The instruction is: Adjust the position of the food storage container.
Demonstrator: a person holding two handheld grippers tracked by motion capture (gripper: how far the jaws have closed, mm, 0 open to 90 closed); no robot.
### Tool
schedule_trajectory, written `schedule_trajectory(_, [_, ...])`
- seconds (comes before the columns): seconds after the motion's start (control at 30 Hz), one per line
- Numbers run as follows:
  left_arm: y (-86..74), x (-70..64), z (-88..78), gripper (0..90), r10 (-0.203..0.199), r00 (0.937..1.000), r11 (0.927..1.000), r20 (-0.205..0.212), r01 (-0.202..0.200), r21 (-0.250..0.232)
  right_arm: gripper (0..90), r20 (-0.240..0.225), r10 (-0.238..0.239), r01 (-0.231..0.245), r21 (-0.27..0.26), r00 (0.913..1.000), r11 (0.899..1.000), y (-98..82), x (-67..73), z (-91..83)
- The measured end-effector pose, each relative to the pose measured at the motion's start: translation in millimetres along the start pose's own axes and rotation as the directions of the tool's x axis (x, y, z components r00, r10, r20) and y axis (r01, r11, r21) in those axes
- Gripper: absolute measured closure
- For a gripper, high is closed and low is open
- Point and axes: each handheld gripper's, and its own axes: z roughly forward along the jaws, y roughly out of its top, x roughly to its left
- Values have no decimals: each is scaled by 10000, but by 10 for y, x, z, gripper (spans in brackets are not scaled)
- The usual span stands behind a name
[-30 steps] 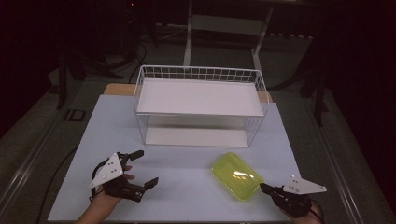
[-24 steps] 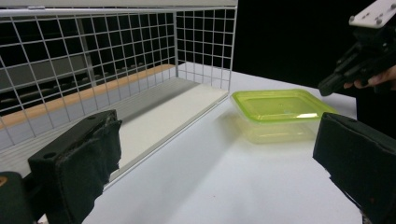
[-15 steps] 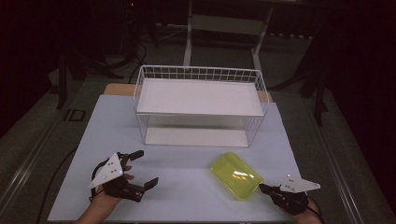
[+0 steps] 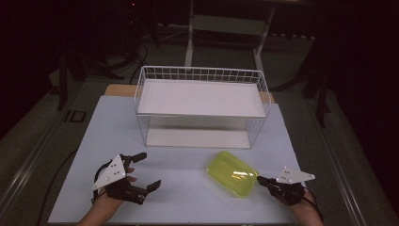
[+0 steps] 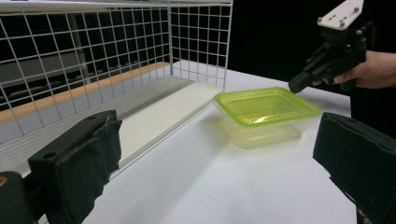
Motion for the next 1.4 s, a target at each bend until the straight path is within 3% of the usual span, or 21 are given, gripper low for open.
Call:
schedule_trajectory(0.23, [-11, -13, 22, 15, 18, 10000, 10000, 45, -18, 70, 900, 28, -160, 160, -140, 9999, 9998, 60, -45, 104])
schedule_trajectory(0.5, [-16, -14, 27, 15, 32, 10000, 10000, 68, -32, 68, 900, -264, -423, 422, -57, 9988, 9991, 21, 26, 49])
schedule_trajectory(0.63, [-17, -21, 31, 15, 35, 10000, 10000, 71, -36, 65, 900, -256, -290, 290, -15, 9992, 9996, 16, -2, 79])
schedule_trajectory(0.77, [-19, -18, 29, 15, 21, 10000, 10000, 62, -21, 59, 900, -251, -485, 484, -10, 9985, 9988, 59, -10, 137])
schedule_trajectory(1.0, [-25, -26, 29, 15, -16, 10000, 10000, 71, 16, 65, 900, -466, -324, 321, -72, 9984, 9995, 135, -97, 275])
schedule_trajectory(1.4, [-31, -29, 30, 15, -36, 10000, 9999, 81, 35, 118, 900, -701, -720, 720, -13, 9949, 9974, 366, -113, 548])
